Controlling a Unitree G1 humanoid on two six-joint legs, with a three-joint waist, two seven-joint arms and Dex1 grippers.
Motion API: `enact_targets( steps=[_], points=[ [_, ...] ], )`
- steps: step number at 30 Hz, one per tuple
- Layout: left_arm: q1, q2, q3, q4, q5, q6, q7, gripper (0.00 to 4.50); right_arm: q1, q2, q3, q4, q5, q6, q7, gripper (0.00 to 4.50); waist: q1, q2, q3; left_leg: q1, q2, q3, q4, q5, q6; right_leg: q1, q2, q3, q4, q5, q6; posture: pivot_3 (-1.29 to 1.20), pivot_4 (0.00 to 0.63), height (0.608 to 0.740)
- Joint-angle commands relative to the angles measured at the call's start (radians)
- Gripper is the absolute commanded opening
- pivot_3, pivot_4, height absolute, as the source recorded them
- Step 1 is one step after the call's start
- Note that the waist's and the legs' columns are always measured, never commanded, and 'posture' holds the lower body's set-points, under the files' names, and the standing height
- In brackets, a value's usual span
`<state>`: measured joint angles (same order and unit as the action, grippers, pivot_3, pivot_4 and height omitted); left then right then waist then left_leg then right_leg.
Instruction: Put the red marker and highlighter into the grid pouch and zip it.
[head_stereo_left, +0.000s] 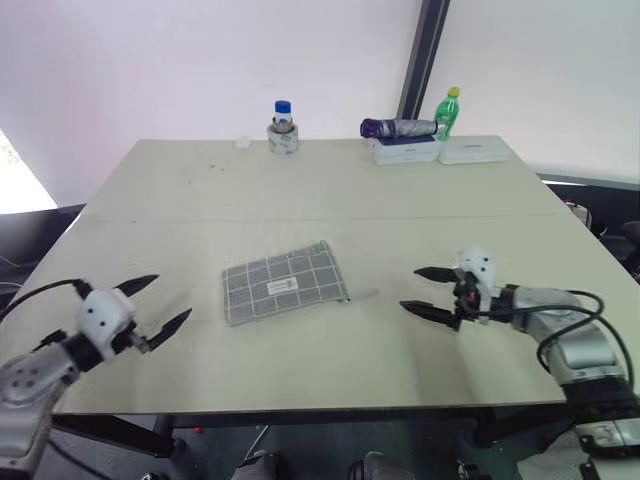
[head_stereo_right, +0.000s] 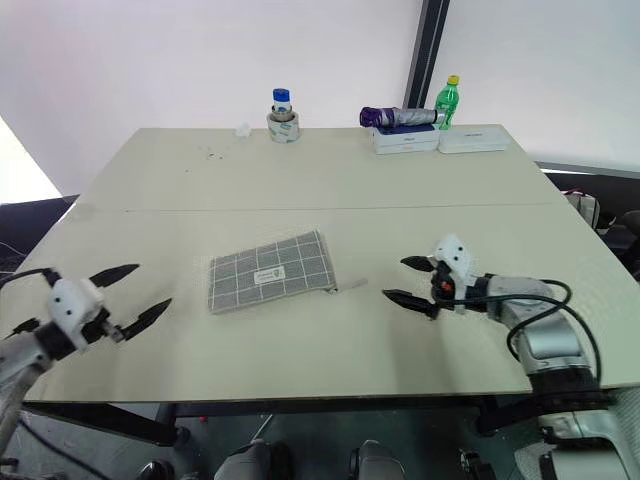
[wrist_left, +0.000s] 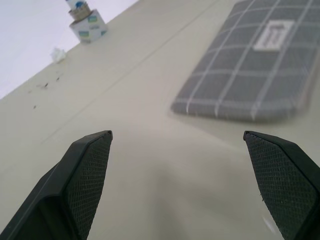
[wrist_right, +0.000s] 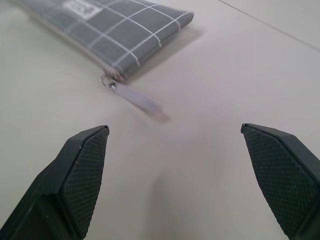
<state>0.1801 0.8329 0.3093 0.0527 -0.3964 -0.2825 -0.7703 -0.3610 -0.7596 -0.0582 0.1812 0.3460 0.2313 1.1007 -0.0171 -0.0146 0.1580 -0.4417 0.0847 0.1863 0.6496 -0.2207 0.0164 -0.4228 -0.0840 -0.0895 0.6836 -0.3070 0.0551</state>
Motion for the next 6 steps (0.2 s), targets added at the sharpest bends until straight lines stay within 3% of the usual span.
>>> enact_targets(
  steps=[1, 6],
  points=[
    [0.062, 0.011, 0.122, -0.028, -0.010, 0.006, -0.012, 4.43, 0.026, -0.037, -0.050, 0.011, -0.002, -0.055, 0.024, 4.40, 0.001, 0.000, 0.000, 0.000, 0.000, 0.000, 0.000, 0.000, 0.000, 0.000, 0.000, 0.000, 0.000, 0.000, 0.000, 0.00, 0.150, 0.738],
    [0.093, -0.014, 0.196, 0.034, -0.005, 0.016, -0.008, 4.43, 0.032, -0.060, -0.078, 0.075, -0.015, -0.099, 0.030, 4.40, 0.002, 0.000, 0.000, 0.000, 0.000, -0.001, 0.000, 0.000, 0.000, 0.000, -0.002, 0.000, 0.000, 0.000, -0.001, 0.00, 0.150, 0.738]
  ],
)
